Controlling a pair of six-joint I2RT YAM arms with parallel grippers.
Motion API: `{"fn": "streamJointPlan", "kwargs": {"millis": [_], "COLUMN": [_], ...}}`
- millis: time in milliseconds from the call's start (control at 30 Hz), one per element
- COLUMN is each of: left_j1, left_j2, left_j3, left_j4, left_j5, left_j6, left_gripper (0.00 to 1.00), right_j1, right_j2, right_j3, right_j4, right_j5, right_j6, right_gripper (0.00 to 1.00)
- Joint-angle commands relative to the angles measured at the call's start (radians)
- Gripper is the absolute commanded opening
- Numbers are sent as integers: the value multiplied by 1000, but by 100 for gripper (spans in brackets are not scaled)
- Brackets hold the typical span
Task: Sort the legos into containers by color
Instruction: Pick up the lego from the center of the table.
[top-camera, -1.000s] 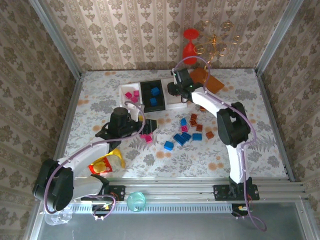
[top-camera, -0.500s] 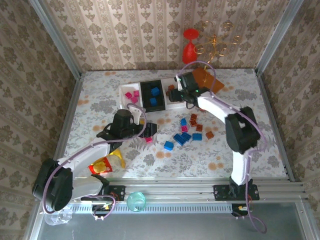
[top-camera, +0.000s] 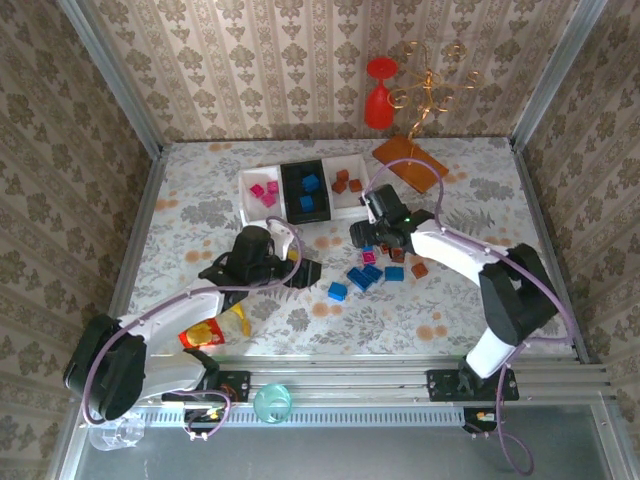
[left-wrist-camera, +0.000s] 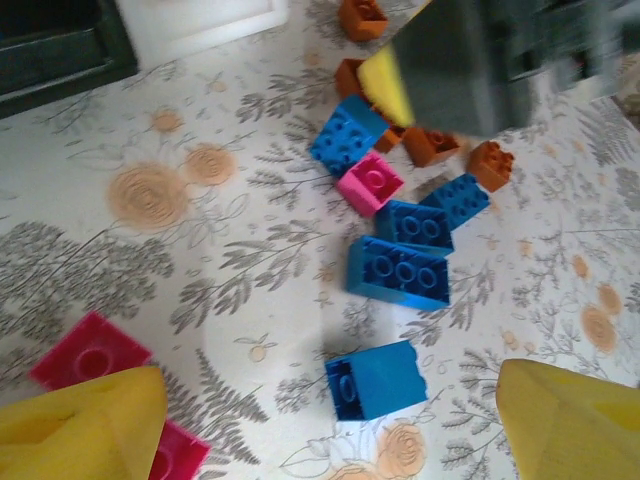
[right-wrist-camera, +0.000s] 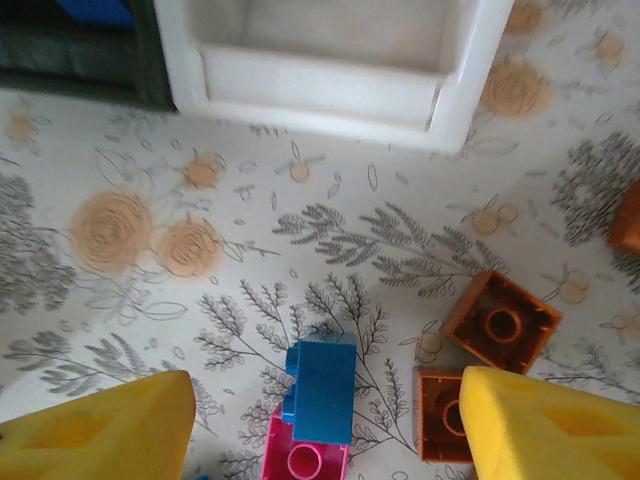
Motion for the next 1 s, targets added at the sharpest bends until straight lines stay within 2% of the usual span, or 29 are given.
{"fn": "streamJointPlan", "kwargs": {"millis": [0,333,467,600,767,967], "left_j1": [-11,-12,-11,2,85,187], "left_j2": [18,19,10,-12,-65,-169], "left_j3": [6,3,-5,-17,-54,-101], "left_j4": [50,43,38,24,43,54], "left_j5": [13,-51,-86,-167,-190,-184], "left_j6": [33,40,38,14,-56,-114], "left_gripper": [87,87,87,87,87,88], "right_j1": [9,10,11,13,13,22], "right_j2": [76,229,226,176,124,187], "right_j3": [41,107,109,103,125,246], "right_j4": [-8,4,12,68,170,303], "right_j5": [45,46,41,-51,-186,-265], "right_j6": [24,22,18,17,63,154], "right_gripper": [69,44,35,27,25,24]}}
